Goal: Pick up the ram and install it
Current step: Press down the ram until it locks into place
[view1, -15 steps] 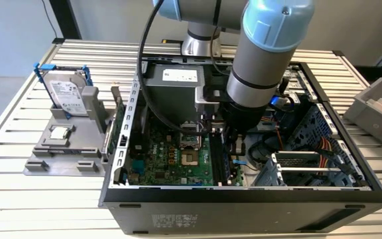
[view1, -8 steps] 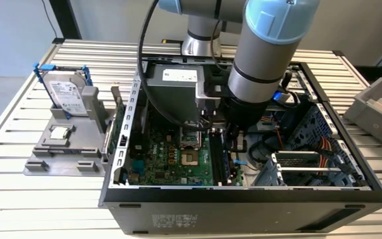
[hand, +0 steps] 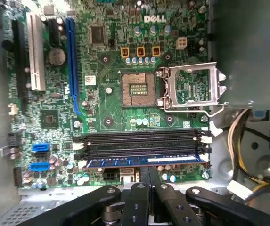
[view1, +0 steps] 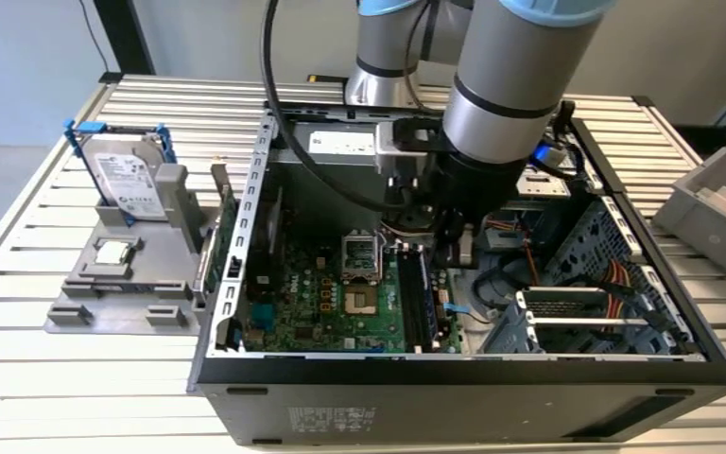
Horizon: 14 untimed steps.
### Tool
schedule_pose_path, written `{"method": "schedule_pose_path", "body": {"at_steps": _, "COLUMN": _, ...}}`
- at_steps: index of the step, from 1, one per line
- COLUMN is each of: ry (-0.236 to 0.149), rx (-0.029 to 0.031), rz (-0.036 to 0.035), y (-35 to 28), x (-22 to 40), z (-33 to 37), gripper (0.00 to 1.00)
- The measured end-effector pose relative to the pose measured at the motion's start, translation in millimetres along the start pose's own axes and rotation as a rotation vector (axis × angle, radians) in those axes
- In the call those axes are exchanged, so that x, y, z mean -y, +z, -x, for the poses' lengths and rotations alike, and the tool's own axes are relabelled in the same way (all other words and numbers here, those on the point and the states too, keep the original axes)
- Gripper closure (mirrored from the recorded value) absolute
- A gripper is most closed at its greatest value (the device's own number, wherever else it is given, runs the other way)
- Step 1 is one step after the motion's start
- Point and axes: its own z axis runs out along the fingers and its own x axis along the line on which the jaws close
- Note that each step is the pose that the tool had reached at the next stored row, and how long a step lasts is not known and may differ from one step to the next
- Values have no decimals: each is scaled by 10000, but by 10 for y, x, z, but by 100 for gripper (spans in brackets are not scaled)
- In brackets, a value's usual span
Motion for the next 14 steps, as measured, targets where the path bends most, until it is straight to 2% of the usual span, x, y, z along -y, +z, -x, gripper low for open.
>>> {"method": "schedule_pose_path", "body": {"at_steps": 2, "ry": -1, "rx": -3, "rz": 18, "y": -78, "x": 0, "z": 1, "gripper": 100}}
{"method": "schedule_pose_path", "body": {"at_steps": 6, "ry": 0, "rx": -3, "rz": 20, "y": -184, "x": -1, "z": 3, "gripper": 100}}
{"method": "schedule_pose_path", "body": {"at_steps": 14, "ry": 0, "rx": -1, "rz": 20, "y": -206, "x": -1, "z": 4, "gripper": 100}}
